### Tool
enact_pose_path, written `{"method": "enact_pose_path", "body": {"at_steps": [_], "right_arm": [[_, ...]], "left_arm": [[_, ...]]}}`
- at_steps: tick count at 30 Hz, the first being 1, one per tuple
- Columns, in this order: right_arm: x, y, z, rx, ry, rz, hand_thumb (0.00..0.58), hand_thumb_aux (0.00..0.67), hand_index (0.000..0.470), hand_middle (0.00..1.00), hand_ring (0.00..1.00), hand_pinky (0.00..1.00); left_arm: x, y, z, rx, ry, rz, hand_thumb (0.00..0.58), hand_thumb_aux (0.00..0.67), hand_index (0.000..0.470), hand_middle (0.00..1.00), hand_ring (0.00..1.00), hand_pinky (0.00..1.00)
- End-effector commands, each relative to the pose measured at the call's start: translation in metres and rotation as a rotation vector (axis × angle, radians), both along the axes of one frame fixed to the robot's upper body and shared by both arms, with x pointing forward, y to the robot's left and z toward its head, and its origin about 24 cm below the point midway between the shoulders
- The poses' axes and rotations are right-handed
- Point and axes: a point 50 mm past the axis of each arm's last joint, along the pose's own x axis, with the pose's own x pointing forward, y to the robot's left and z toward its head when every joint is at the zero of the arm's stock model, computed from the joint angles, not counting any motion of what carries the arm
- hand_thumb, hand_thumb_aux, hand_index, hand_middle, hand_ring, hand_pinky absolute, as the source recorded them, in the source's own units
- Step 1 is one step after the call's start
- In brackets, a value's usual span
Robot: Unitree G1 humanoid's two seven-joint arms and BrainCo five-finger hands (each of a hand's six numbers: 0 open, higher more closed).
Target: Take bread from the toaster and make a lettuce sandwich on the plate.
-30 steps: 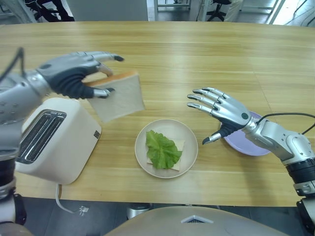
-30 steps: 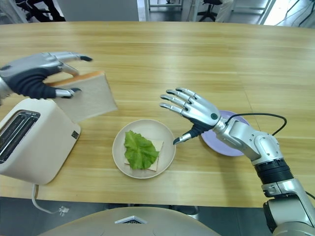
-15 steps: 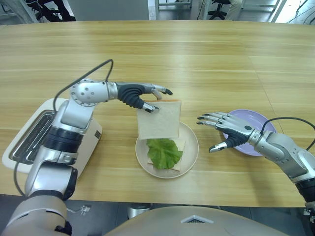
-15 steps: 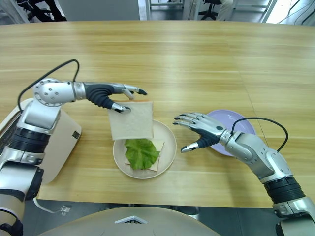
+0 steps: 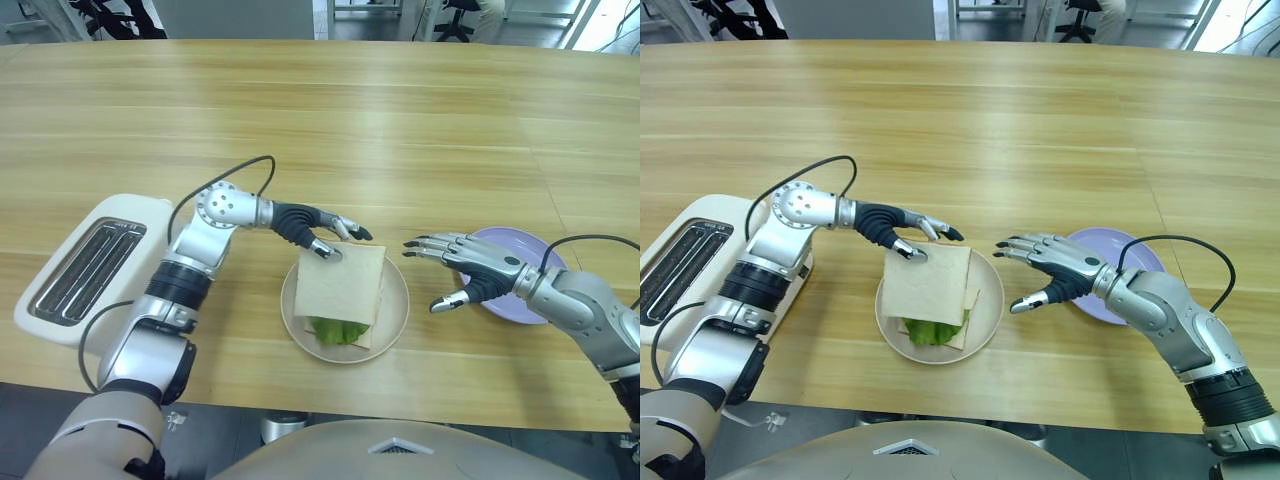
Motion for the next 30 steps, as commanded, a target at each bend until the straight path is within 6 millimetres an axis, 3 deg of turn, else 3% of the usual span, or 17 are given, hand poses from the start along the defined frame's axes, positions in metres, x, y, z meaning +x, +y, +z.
{"method": "enact_pose_path", "body": {"at_steps": [1, 9, 20, 30], "right_arm": [[-0.004, -0.001, 0.002, -0.012, 0.034, 0.0, 0.0, 0.0, 0.0, 0.0, 0.0, 0.0], [-0.015, 0.005, 0.017, 0.041, 0.056, 0.043, 0.0, 0.0, 0.0, 0.0, 0.0, 0.0], [-0.022, 0.015, 0.035, 0.139, 0.058, 0.11, 0.0, 0.0, 0.0, 0.0, 0.0, 0.0], [-0.017, 0.041, 0.004, 0.135, 0.187, 0.229, 0.0, 0.0, 0.0, 0.0, 0.0, 0.0]], "left_arm": [[0.002, -0.007, -0.013, 0.034, 0.025, -0.016, 0.58, 0.67, 0.46, 0.0, 0.0, 0.0], [0.001, -0.017, -0.049, 0.136, 0.041, -0.034, 0.58, 0.67, 0.46, 0.0, 0.0, 0.0], [0.005, -0.01, -0.068, 0.234, 0.0, -0.02, 0.58, 0.67, 0.46, 0.0, 0.0, 0.0], [0.006, -0.013, -0.073, 0.247, -0.021, -0.01, 0.58, 0.67, 0.46, 0.0, 0.0, 0.0]]}}
